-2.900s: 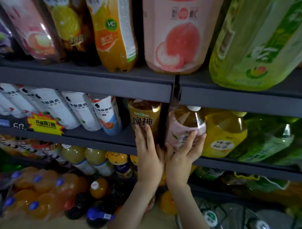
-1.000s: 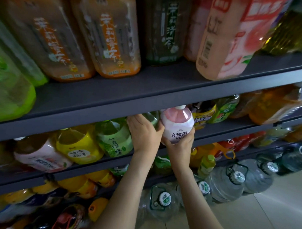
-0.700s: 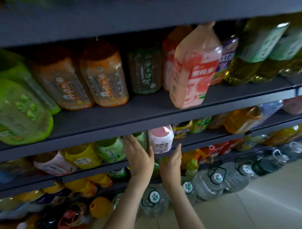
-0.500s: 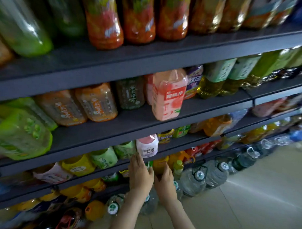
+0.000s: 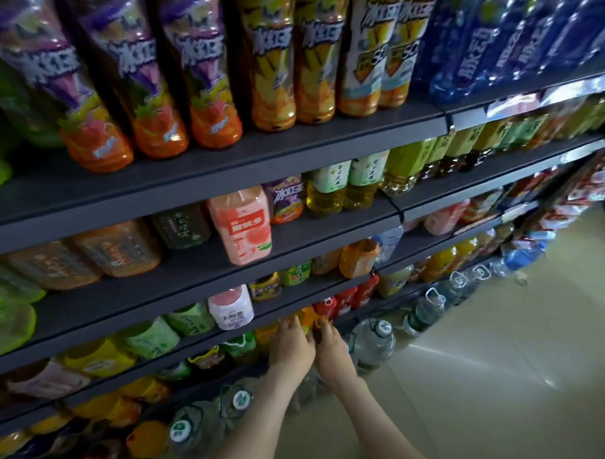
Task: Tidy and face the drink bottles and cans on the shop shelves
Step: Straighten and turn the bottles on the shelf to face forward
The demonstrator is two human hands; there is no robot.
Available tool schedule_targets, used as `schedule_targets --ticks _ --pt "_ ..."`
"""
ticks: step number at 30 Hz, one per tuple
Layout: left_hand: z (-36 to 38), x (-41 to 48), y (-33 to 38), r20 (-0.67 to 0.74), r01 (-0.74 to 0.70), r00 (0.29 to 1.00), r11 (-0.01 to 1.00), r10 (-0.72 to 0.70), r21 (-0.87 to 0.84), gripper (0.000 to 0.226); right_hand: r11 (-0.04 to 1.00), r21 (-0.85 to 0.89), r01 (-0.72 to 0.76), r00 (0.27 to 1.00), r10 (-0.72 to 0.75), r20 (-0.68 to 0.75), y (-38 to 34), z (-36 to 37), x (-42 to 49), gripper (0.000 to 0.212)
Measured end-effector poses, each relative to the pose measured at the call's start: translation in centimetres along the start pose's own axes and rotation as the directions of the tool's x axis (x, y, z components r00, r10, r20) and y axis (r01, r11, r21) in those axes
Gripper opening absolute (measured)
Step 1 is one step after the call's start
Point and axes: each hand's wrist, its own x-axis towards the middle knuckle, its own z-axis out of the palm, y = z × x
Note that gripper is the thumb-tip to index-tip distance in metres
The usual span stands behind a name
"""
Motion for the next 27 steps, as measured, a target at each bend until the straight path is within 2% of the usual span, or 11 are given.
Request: schedule_targets --ticks 4,9,12,14,17,19,24,27 --pt "4.1 2.4 6.7 -0.028 0.019 0.999 1.000 -0.019 -0.011 0.052 0.998 -0.030 0.052 0.998 -0.051 0.035 5.4 -5.6 3.9 0.064" --pt "9.6 6.2 14.6 -0.090 -0.005 0.996 0.996 -0.003 -0.088 0.050 0.994 -0.034 0.101 0.993 -0.099 0.063 12.7 -12.9 9.6 0.061" --pt "11.4 9.2 17.7 -0.208 0.084 0.970 0.975 -0.127 -0.205 0.058 0.995 0.042 0.092 0.996 -0.092 -0.003 15.3 -15.6 13.6 0.064" --pt "12.2 11.9 18.9 -0.289 0.113 0.935 0.944 -0.207 -0.310 0.068 0.985 0.141 0.101 0.994 -0.094 -0.055 16.2 -16.2 16.5 0.065" --pt "13.8 16.7 19.3 -0.461 0.002 0.865 0.921 -0.198 -0.391 0.087 0.942 0.330 0.064 0.990 -0.018 -0.139 17.4 -15.8 21.5 0.073" --pt "15.0 19.8 19.3 -0.541 -0.077 0.818 0.895 -0.194 -0.438 0.098 0.918 0.394 0.044 0.974 0.048 -0.221 18.4 -15.2 24.7 0.080" --pt "18.5 24.8 19.0 -0.667 -0.231 0.721 0.845 -0.185 -0.483 0.104 0.872 0.430 0.235 0.919 -0.054 -0.391 19.5 -13.9 30.0 0.080" --pt "20.2 26.1 18.7 -0.743 -0.269 0.640 0.850 -0.194 -0.453 0.107 0.889 0.371 0.267 0.871 -0.057 -0.488 19.8 -12.9 31.1 0.078"
